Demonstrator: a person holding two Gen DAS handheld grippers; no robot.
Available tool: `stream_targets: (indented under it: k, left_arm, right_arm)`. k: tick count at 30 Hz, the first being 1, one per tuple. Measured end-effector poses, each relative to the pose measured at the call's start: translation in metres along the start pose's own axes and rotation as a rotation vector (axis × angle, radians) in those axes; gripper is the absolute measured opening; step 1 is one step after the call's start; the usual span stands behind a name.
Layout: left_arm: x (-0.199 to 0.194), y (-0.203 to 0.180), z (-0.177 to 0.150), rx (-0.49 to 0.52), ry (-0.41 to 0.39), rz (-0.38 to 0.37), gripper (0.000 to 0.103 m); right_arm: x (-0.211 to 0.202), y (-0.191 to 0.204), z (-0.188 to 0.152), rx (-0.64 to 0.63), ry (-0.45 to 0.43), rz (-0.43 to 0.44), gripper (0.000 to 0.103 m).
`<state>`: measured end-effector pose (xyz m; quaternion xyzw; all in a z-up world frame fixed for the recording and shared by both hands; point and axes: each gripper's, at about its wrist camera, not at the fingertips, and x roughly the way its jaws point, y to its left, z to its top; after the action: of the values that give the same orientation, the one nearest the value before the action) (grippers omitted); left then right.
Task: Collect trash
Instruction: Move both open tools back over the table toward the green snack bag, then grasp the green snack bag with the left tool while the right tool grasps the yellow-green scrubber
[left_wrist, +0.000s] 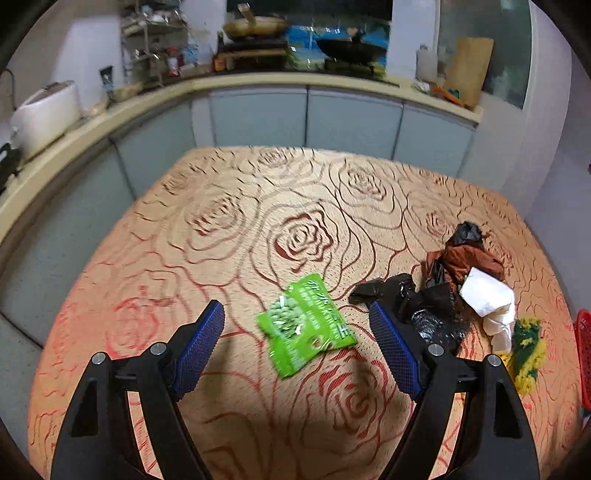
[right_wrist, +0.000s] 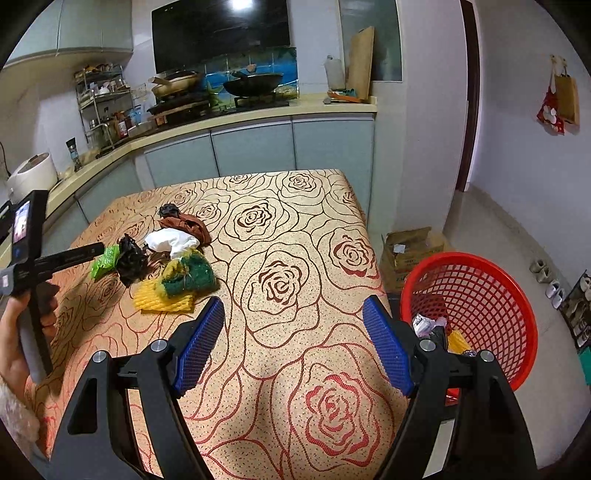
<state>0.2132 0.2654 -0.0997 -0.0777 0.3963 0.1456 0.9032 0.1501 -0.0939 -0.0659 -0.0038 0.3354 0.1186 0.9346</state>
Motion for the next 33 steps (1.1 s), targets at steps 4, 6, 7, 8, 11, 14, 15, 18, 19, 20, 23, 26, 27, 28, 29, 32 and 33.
stream_targets:
  k: [4, 6, 7, 8, 11, 14, 15, 18, 19, 20, 23, 26, 27, 28, 29, 32, 33]
  left_arm:
    - [0.02, -0.002, 0.003, 0.005, 0.055, -0.005, 0.078]
    - [0.026, -0.005, 0.003, 0.023, 0.066, 0.004, 0.076]
    - [0.028, -0.005, 0.001, 0.029, 0.069, 0.009, 0.073]
    - [0.03, -0.006, 0.001, 0.037, 0.075, 0.011, 0.064]
    - [0.033, -0.004, -0.001, 0.032, 0.081, 0.01, 0.058]
    - [0.032, -0.003, -0.002, 0.042, 0.069, 0.004, 0.053]
    - [0.032, -0.004, -0.003, 0.048, 0.063, 0.004, 0.051]
    - [0.031, -0.006, -0.005, 0.061, 0.057, -0.001, 0.042]
    - [0.03, -0.006, -0.005, 0.061, 0.055, 0.0, 0.041]
    - [0.029, -0.006, -0.005, 0.059, 0.054, -0.002, 0.04]
    - [0.026, -0.006, -0.008, 0.059, 0.052, -0.01, 0.039]
    - [0.019, -0.006, -0.013, 0.072, 0.049, -0.014, 0.038]
    - [0.017, -0.005, -0.014, 0.072, 0.048, -0.016, 0.037]
    - [0.015, -0.004, -0.015, 0.07, 0.047, -0.018, 0.037]
    - [0.011, -0.001, -0.016, 0.063, 0.045, -0.021, 0.037]
    - [0.001, 0.003, -0.02, 0.052, 0.03, -0.023, 0.036]
    - [-0.004, 0.005, -0.022, 0.049, 0.023, -0.023, 0.036]
  right_arm:
    - [0.003, 0.001, 0.002, 0.003, 0.002, 0.001, 0.075]
    - [0.005, 0.002, 0.002, 0.001, 0.005, 0.003, 0.075]
    - [0.006, 0.003, 0.003, 0.001, 0.006, 0.005, 0.075]
    - [0.008, 0.005, 0.003, 0.001, 0.008, 0.009, 0.075]
    - [0.013, 0.011, 0.004, -0.008, 0.013, 0.018, 0.075]
    - [0.018, 0.017, 0.004, -0.019, 0.021, 0.028, 0.075]
    - [0.019, 0.018, 0.005, -0.02, 0.023, 0.032, 0.075]
    - [0.025, 0.025, 0.007, -0.026, 0.029, 0.044, 0.075]
    - [0.027, 0.027, 0.008, -0.028, 0.03, 0.05, 0.075]
    - [0.029, 0.03, 0.01, -0.029, 0.032, 0.058, 0.075]
    - [0.037, 0.04, 0.015, -0.029, 0.04, 0.085, 0.075]
    - [0.045, 0.05, 0.02, -0.037, 0.048, 0.107, 0.075]
    - [0.049, 0.055, 0.021, -0.042, 0.054, 0.117, 0.075]
    - [0.053, 0.059, 0.023, -0.046, 0.058, 0.124, 0.075]
    - [0.058, 0.064, 0.024, -0.051, 0.065, 0.133, 0.075]
    - [0.069, 0.076, 0.025, -0.063, 0.079, 0.143, 0.075]
    - [0.074, 0.081, 0.025, -0.068, 0.086, 0.149, 0.075]
